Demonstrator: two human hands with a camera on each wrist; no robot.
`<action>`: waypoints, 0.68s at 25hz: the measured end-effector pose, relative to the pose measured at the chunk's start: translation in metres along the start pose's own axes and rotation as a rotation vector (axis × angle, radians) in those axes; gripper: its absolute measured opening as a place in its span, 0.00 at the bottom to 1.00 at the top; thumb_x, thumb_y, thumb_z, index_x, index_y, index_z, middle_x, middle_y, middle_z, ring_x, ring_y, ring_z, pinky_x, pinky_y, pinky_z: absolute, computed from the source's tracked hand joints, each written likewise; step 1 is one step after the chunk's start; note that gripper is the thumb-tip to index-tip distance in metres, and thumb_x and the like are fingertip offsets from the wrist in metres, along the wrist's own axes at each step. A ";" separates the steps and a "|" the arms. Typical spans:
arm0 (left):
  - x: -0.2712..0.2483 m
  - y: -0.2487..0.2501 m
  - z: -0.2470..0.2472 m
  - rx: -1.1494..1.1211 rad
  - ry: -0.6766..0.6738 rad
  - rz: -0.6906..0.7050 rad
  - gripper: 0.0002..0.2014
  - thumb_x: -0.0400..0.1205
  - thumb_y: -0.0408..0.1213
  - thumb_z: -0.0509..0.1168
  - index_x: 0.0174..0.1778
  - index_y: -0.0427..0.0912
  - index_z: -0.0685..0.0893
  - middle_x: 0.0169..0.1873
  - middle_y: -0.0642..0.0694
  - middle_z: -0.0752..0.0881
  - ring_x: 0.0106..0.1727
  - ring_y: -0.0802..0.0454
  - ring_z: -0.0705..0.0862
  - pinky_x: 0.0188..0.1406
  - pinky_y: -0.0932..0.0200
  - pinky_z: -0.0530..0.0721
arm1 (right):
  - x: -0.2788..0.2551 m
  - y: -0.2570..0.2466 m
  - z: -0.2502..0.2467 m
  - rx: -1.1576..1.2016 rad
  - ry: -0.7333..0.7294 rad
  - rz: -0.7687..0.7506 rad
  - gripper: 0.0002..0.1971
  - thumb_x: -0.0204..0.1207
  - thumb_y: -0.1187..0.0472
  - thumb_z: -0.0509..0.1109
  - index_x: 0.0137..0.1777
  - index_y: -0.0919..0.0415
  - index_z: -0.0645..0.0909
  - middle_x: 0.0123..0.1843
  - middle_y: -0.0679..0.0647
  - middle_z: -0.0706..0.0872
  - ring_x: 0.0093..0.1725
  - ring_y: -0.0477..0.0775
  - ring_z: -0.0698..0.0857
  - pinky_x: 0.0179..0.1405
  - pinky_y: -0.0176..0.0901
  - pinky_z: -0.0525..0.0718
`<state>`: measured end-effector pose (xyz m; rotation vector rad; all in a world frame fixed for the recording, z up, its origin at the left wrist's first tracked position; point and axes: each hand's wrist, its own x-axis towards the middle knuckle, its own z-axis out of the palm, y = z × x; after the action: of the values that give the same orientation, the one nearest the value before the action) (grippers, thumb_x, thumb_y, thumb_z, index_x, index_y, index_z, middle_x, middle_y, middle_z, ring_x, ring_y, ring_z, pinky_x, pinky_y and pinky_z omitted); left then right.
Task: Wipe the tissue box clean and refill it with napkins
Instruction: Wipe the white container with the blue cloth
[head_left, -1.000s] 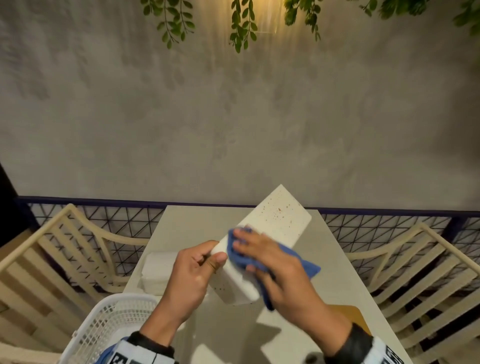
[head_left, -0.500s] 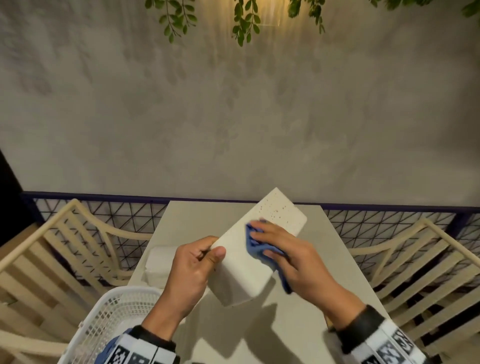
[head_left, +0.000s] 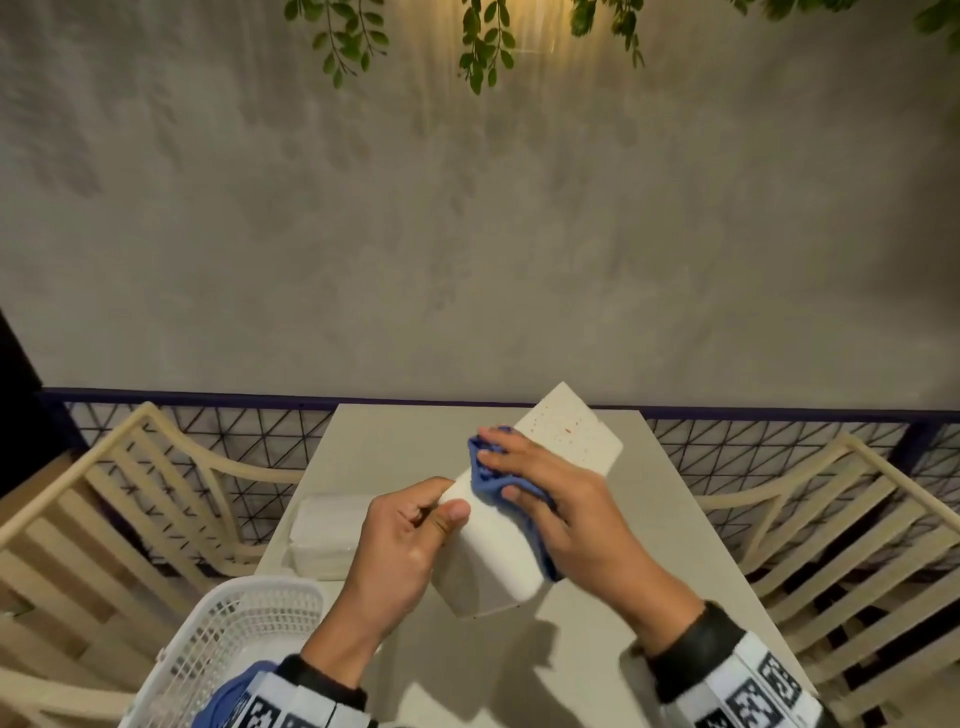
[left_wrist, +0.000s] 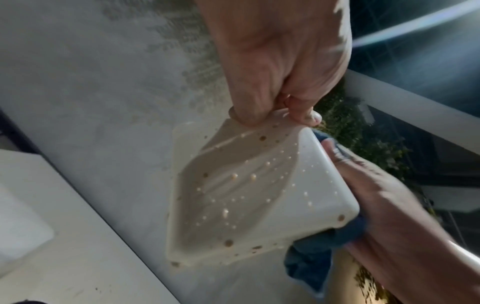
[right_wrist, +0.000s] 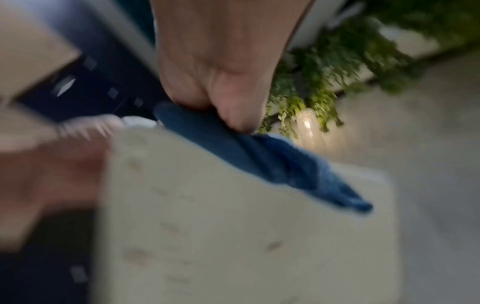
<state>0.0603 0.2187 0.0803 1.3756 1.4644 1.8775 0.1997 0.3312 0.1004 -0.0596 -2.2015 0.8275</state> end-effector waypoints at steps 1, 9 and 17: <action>-0.001 0.000 0.002 -0.007 -0.003 0.003 0.16 0.69 0.52 0.65 0.36 0.41 0.86 0.26 0.52 0.83 0.31 0.63 0.75 0.29 0.70 0.71 | -0.001 0.002 -0.002 0.025 0.013 -0.001 0.16 0.80 0.53 0.63 0.63 0.58 0.81 0.71 0.44 0.76 0.74 0.39 0.71 0.75 0.38 0.69; -0.004 -0.004 0.004 0.005 -0.043 -0.005 0.18 0.70 0.51 0.65 0.43 0.39 0.88 0.31 0.49 0.87 0.37 0.59 0.81 0.35 0.65 0.77 | 0.005 0.002 0.006 0.036 -0.007 0.012 0.14 0.80 0.57 0.65 0.62 0.62 0.82 0.69 0.46 0.77 0.73 0.36 0.72 0.75 0.41 0.69; -0.011 -0.005 -0.002 0.009 -0.038 0.040 0.34 0.69 0.64 0.66 0.35 0.27 0.82 0.27 0.36 0.80 0.32 0.51 0.73 0.31 0.59 0.68 | -0.001 -0.017 0.000 -0.340 -0.196 0.037 0.26 0.79 0.37 0.52 0.77 0.37 0.58 0.80 0.32 0.50 0.82 0.39 0.48 0.82 0.42 0.42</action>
<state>0.0618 0.2111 0.0711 1.4470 1.4386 1.8614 0.2038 0.3176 0.1089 -0.1933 -2.5142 0.4868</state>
